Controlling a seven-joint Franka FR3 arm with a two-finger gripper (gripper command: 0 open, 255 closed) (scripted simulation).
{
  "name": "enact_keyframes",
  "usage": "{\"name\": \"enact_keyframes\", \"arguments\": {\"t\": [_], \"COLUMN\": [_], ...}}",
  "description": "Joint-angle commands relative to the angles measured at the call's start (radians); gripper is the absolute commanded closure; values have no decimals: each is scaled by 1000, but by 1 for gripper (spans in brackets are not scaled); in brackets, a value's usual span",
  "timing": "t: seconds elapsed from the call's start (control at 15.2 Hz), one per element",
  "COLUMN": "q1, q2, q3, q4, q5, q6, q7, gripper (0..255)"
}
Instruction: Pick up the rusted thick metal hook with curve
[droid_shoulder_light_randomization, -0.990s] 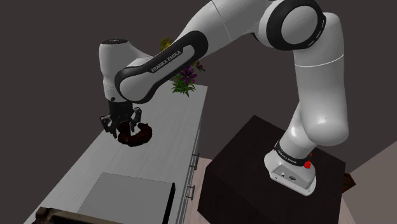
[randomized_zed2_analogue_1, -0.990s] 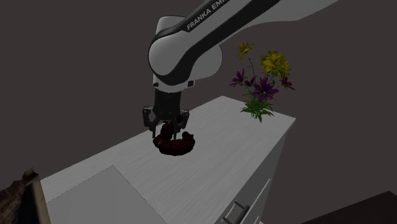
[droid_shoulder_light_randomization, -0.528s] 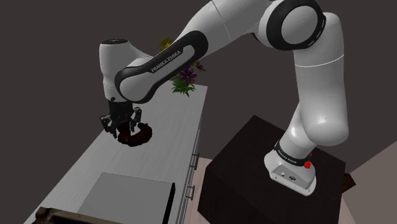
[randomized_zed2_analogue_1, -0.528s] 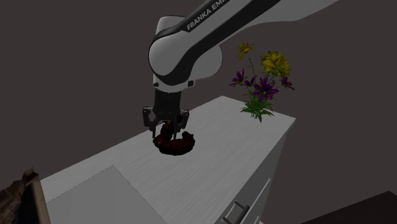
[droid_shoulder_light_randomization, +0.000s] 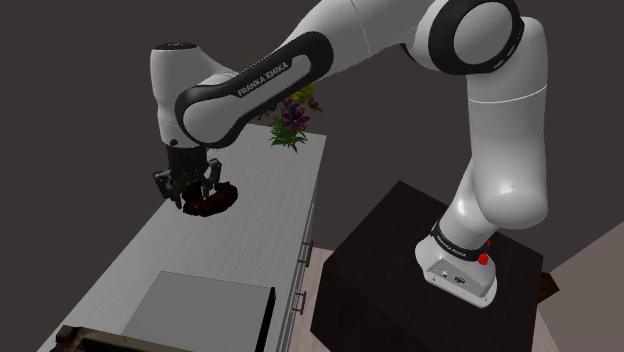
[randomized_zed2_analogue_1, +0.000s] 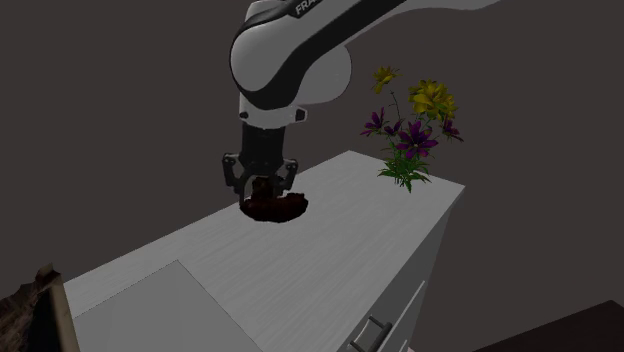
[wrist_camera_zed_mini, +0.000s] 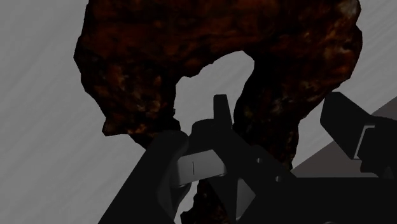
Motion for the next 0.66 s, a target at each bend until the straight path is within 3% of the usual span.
{"name": "enact_keyframes", "arguments": {"t": [0.0,0.59], "q1": [0,-5], "q2": [-12,-50], "q3": [4,12], "q4": [11,55], "q5": [4,17], "q6": [-19,-99], "q7": [-1,-2], "gripper": [255,255]}}
